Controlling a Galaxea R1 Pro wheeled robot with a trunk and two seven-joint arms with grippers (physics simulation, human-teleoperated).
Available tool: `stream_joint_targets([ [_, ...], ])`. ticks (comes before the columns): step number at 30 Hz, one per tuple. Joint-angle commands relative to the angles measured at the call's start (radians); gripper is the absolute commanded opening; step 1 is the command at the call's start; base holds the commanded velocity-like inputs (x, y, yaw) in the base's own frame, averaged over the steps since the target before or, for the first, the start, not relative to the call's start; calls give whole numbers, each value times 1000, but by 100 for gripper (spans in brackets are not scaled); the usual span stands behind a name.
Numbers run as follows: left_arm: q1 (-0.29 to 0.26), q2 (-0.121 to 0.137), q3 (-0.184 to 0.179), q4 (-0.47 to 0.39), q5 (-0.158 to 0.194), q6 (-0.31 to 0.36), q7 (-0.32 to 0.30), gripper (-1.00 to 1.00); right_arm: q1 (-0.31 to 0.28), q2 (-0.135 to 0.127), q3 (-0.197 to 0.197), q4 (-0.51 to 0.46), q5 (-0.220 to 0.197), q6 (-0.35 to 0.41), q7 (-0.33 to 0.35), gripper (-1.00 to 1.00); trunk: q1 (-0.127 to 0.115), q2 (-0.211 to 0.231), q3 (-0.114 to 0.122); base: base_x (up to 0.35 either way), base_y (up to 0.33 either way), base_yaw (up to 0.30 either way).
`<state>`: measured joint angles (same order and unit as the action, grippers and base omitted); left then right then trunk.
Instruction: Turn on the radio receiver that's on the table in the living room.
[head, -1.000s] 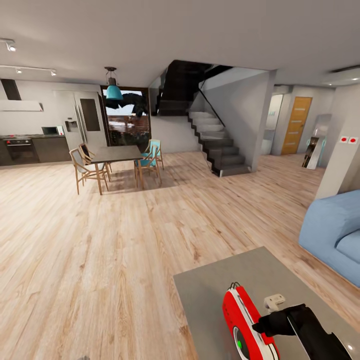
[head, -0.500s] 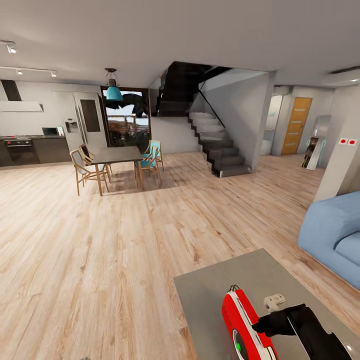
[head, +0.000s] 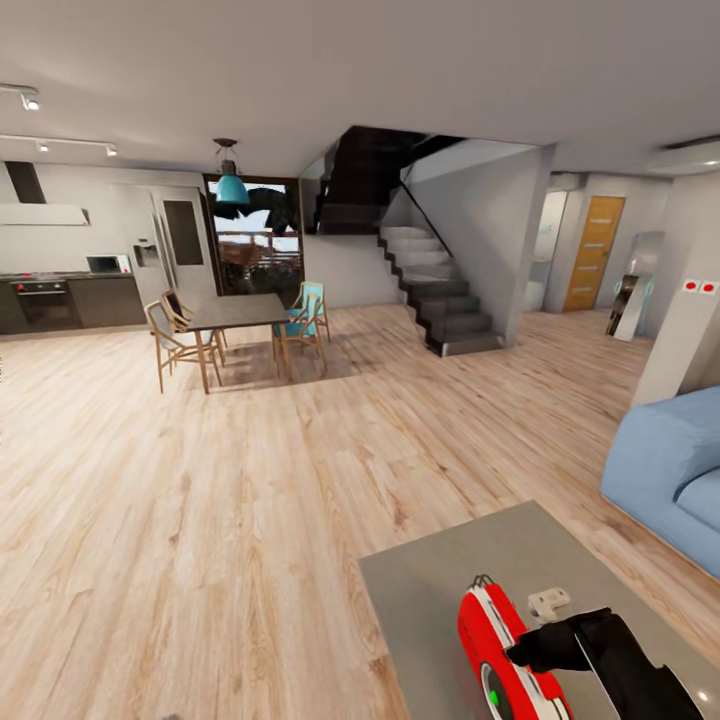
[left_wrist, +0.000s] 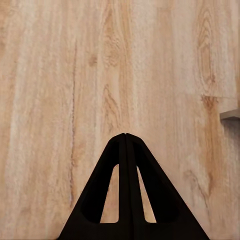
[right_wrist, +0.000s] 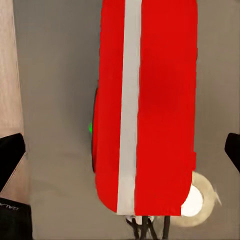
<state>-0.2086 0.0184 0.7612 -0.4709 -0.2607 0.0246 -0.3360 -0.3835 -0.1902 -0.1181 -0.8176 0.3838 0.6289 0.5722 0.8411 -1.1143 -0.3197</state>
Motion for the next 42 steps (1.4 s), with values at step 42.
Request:
stream_joint_targets([
  [42,0,-13,-1,22,-146,-35,1,-100,0,134,108,217,2,-165,-121,100,-161,294,132,-20,315,0],
])
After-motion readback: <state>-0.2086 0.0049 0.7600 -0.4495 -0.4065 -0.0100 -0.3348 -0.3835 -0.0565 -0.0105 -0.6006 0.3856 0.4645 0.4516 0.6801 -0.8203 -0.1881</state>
